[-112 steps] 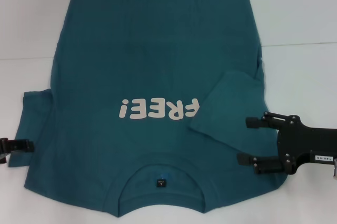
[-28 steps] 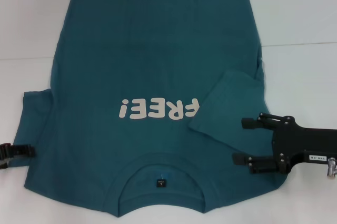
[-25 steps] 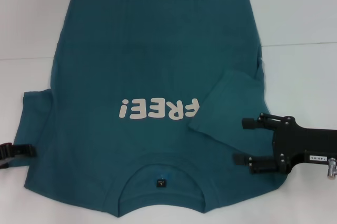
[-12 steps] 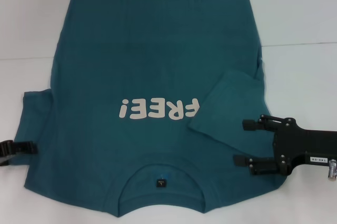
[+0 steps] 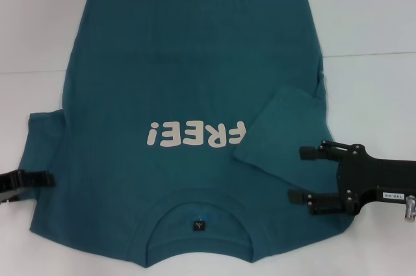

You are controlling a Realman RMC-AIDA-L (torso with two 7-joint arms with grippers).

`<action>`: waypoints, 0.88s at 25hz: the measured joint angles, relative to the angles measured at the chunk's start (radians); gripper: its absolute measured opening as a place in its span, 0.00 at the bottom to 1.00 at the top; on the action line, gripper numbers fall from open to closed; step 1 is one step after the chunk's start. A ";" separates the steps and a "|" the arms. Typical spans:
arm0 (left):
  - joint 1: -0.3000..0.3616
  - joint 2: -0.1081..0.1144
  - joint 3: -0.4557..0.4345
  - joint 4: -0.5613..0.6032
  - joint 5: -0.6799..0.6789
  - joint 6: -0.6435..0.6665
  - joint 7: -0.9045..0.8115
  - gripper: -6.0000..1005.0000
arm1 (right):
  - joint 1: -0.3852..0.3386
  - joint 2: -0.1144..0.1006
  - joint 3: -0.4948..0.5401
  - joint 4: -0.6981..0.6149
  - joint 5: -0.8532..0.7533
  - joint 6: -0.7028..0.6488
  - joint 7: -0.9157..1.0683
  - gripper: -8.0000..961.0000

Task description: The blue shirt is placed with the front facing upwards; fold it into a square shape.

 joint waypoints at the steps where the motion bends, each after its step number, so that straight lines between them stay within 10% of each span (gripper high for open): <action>1: -0.001 0.000 0.000 -0.002 0.000 -0.003 0.000 0.70 | 0.000 0.000 0.000 0.000 0.000 0.000 0.000 0.98; 15: -0.023 0.009 0.002 -0.041 0.009 -0.021 -0.007 0.69 | 0.001 0.000 0.002 0.000 -0.003 0.000 0.004 0.98; 22: -0.023 0.011 -0.001 -0.042 0.009 -0.021 -0.003 0.41 | 0.002 0.000 -0.003 0.000 -0.002 -0.001 0.006 0.98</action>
